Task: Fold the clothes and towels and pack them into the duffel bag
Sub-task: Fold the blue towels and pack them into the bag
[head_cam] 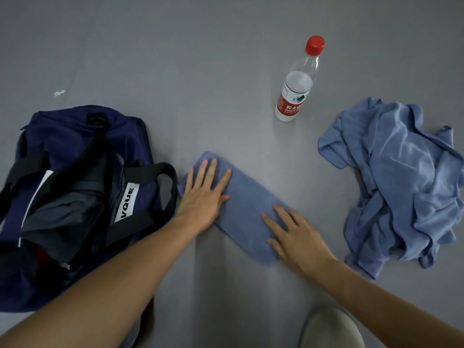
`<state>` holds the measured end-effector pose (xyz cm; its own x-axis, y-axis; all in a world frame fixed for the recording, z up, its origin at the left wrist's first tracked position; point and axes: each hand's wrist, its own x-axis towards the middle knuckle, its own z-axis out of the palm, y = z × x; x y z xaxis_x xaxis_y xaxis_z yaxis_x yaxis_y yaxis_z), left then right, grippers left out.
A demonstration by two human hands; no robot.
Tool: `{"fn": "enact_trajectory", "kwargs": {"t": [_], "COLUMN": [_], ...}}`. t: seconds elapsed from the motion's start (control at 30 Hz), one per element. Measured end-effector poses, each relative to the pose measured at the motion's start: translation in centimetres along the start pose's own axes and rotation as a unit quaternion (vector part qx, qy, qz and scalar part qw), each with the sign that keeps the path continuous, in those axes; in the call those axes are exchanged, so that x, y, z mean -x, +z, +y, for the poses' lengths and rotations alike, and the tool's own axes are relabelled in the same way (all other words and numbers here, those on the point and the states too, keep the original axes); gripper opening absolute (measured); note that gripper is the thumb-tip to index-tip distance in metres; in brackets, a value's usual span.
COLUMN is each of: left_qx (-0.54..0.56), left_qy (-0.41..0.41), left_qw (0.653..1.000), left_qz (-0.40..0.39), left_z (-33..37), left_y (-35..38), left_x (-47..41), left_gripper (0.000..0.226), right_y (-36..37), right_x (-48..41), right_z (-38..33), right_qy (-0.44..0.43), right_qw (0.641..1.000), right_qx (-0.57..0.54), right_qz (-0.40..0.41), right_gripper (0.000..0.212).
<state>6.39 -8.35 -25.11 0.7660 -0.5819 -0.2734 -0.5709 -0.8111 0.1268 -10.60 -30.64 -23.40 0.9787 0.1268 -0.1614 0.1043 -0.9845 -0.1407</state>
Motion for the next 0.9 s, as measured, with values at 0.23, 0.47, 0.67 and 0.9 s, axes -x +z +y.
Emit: {"fn": "enact_trajectory", "kwargs": {"t": [0.23, 0.47, 0.67, 0.9], "left_qx": [0.078, 0.051, 0.003, 0.098], "left_qy": [0.038, 0.132, 0.171, 0.168], "left_qw": [0.988, 0.988, 0.984, 0.974], "left_qz": [0.125, 0.069, 0.042, 0.118], "left_z": [3.0, 3.2, 0.5, 2.5], "left_y": [0.9, 5.3, 3.8, 2.4], "left_x": [2.3, 11.7, 7.5, 9.3], "left_gripper": [0.055, 0.059, 0.058, 0.031], "right_y": [0.4, 1.6, 1.3, 0.6], "right_x": [1.4, 3.1, 1.8, -1.3], "right_z": [-4.0, -1.5, -1.9, -3.3], "right_qy": [-0.074, -0.15, -0.123, -0.121], "right_qw": [0.991, 0.987, 0.99, 0.992], "right_qx": [-0.109, -0.061, -0.058, -0.012], "right_qz": [-0.007, 0.007, 0.048, 0.042], "right_gripper": [0.049, 0.05, 0.044, 0.02]}}
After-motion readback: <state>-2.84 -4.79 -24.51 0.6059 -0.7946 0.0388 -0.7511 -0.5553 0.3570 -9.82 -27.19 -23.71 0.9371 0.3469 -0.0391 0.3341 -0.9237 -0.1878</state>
